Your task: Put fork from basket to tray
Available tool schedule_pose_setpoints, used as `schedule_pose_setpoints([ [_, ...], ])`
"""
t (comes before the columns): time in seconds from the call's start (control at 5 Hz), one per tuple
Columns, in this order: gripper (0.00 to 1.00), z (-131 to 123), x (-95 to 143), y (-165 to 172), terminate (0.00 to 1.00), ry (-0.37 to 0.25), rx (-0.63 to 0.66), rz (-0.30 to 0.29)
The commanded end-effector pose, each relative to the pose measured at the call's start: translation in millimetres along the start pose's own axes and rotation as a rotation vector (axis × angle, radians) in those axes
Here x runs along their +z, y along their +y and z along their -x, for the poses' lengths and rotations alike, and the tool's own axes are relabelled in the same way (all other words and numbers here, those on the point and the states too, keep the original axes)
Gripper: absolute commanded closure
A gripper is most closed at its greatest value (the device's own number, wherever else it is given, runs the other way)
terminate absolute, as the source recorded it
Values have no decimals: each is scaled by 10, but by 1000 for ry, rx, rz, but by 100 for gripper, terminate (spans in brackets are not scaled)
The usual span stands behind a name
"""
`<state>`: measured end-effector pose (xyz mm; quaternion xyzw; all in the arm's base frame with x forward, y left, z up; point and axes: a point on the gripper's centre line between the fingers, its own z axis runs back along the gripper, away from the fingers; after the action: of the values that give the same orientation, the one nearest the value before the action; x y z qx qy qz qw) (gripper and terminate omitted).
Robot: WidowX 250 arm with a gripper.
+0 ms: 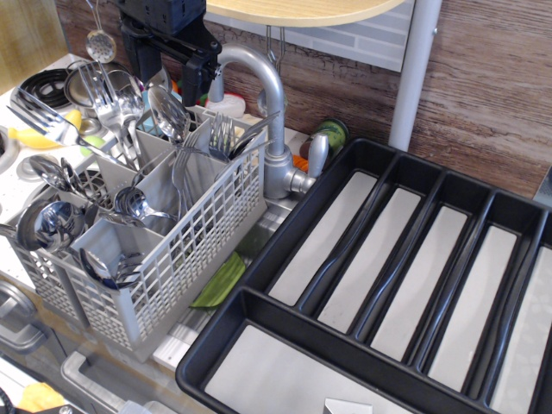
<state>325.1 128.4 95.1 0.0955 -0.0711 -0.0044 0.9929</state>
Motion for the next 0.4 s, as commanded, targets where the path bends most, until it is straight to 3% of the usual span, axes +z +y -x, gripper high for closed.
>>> schedule_pose_setpoints([
  [0.0,0,0,0,0,0,0,0,0],
  [0.2,0,-43,-54,8,0,-28,19,-13],
])
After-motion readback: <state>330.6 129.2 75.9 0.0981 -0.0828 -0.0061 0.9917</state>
